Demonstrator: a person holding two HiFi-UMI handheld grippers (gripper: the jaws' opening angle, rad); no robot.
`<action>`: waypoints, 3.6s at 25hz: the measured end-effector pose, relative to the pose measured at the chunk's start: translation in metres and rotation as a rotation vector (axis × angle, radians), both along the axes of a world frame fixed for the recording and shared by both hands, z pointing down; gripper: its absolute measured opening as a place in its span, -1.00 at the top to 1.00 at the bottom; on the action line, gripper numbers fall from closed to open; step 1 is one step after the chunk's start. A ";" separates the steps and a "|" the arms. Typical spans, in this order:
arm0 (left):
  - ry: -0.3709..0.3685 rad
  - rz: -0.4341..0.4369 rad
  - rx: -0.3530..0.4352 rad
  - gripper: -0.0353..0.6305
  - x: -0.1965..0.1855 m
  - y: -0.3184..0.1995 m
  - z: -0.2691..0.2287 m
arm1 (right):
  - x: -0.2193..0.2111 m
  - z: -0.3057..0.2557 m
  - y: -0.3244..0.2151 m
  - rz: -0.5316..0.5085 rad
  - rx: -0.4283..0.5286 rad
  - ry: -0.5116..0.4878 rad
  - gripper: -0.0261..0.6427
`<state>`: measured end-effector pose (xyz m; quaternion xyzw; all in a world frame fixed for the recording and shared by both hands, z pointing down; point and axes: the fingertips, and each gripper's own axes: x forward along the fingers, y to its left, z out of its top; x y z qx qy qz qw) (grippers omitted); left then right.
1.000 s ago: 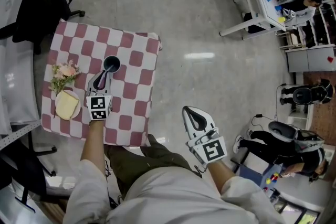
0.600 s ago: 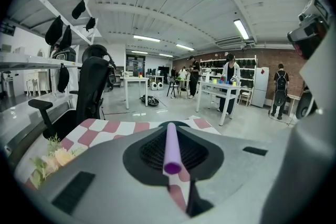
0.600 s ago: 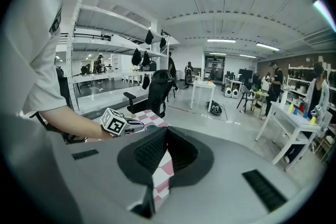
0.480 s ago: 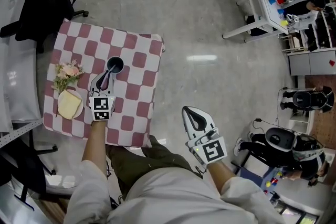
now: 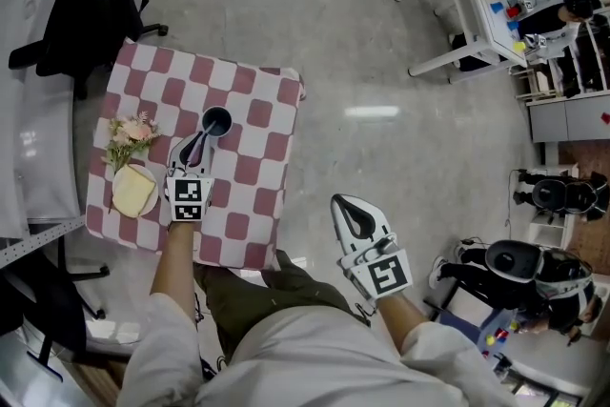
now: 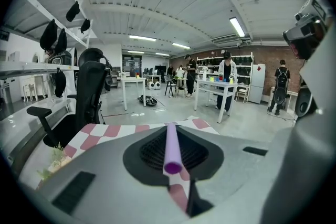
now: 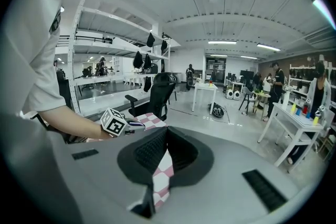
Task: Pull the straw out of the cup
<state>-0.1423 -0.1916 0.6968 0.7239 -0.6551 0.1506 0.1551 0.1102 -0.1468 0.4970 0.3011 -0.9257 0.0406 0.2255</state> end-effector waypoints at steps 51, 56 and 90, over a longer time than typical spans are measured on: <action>-0.111 0.264 0.090 0.79 0.031 0.098 -0.221 | -0.079 -0.077 0.024 -0.040 0.109 -0.221 0.91; -0.122 0.270 0.113 0.79 0.033 0.112 -0.249 | -0.085 -0.086 0.028 -0.059 0.121 -0.244 0.91; -0.151 0.270 0.162 0.79 0.041 0.153 -0.300 | -0.090 -0.103 0.044 -0.103 0.167 -0.268 0.91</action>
